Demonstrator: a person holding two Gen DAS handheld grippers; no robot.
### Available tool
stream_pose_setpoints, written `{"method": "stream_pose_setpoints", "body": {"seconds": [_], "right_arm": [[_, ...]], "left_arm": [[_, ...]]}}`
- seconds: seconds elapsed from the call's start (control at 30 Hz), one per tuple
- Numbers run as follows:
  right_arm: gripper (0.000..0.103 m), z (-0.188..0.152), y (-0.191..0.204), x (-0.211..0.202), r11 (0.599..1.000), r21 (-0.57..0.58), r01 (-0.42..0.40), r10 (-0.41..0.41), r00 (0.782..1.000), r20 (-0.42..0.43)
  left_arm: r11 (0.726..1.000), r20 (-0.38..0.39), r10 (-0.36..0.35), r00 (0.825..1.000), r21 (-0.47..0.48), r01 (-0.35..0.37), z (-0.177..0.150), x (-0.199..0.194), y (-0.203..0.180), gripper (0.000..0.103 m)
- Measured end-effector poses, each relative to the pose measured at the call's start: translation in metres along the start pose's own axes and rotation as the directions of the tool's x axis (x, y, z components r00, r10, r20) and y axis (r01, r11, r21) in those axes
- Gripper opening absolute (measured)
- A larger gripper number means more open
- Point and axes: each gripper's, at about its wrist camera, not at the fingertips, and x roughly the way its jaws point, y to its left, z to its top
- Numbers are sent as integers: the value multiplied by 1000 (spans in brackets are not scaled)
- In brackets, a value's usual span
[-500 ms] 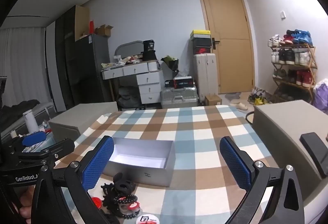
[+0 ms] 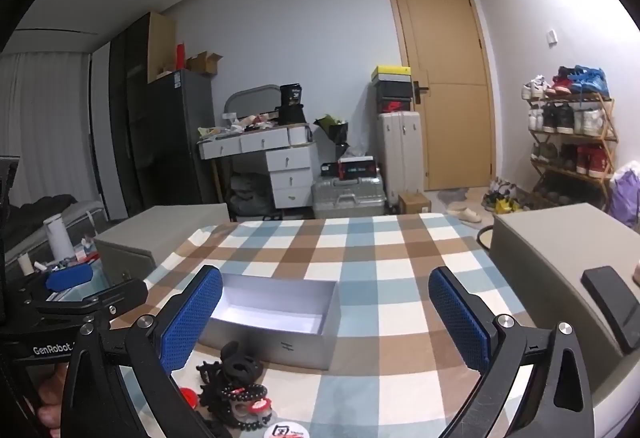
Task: Organize jewelry
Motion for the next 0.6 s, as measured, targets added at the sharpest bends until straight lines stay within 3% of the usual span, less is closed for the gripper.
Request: {"method": "stream_pose_setpoints", "body": {"seconds": [0.6], "right_arm": [[103, -5, 0, 3, 1000, -1, 0, 0, 1000, -7]], "left_arm": [[1000, -7, -18, 1000, 6, 18, -2, 0, 5, 102]]}}
